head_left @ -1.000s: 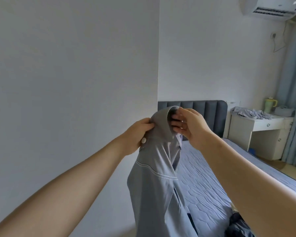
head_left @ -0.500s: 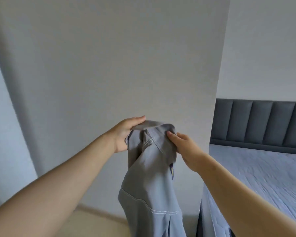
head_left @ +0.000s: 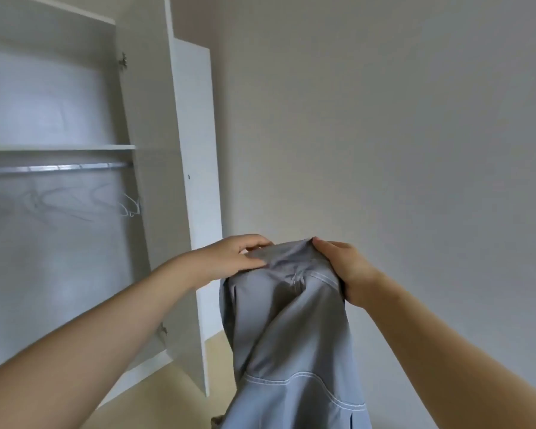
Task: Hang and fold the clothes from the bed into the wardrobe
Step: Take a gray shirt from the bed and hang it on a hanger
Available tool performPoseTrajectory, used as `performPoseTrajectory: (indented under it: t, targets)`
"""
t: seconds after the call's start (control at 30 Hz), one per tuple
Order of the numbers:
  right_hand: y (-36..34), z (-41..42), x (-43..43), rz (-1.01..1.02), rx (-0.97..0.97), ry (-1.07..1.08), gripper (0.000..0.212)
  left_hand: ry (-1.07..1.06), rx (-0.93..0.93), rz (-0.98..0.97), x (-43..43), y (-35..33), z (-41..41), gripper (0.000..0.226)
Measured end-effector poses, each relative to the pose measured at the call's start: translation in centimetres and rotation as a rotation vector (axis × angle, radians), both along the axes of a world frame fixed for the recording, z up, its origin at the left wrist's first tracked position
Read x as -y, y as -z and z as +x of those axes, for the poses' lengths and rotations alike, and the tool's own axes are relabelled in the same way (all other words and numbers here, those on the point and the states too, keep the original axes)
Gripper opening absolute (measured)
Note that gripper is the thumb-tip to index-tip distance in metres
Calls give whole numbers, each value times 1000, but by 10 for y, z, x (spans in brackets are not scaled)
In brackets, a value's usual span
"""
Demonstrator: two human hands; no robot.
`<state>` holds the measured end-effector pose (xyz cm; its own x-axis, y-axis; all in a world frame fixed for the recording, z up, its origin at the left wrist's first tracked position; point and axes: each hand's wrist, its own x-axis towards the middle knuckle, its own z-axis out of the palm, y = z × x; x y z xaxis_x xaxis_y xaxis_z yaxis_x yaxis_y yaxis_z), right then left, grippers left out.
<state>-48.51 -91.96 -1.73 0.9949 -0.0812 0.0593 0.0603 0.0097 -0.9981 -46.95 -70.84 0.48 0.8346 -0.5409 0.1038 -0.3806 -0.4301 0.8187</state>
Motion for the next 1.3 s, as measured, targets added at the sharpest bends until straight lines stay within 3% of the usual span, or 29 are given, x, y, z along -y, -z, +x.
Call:
performPoseTrajectory:
  t: [0.03,0.1,0.23,0.3,0.37,0.43,0.57,0.63,0.8,1.1,1.23,1.3]
  targets:
    - [-1,9,-24,-14,-5,-45,28,-87,-125,-181,-27,-3,1,18]
    - [-1,20,-58,-49,-9,-112,28,-159,-313,-421,-67,-6,6,17]
    - [-1,44,-134,-104,17,-211,23,-427,-275,-487,-136,-4,14,19]
    - [-5,56,-174,-66,56,-218,14,-545,-143,-393,-171,-2,24,41]
    - [-7,66,-208,-30,84,-210,11,-530,26,-297,-203,-3,26,51]
    - [-9,75,-237,-37,111,-202,14,-425,161,-167,-236,-2,27,40]
    - [-10,96,-299,-88,151,-293,13,-433,370,420,-298,-1,30,32]
    - [-8,105,-330,-157,169,-332,10,-494,476,509,-321,-4,35,21]
    - [6,126,-391,-234,267,-419,23,-672,590,342,-372,-18,50,16]
    - [26,191,-483,-236,397,-613,10,-874,668,394,-422,-25,97,22]
    - [31,240,-514,-167,456,-442,21,-970,646,270,-439,-32,133,24]
    - [31,268,-528,-95,430,-485,15,-1033,634,175,-448,-37,158,21]
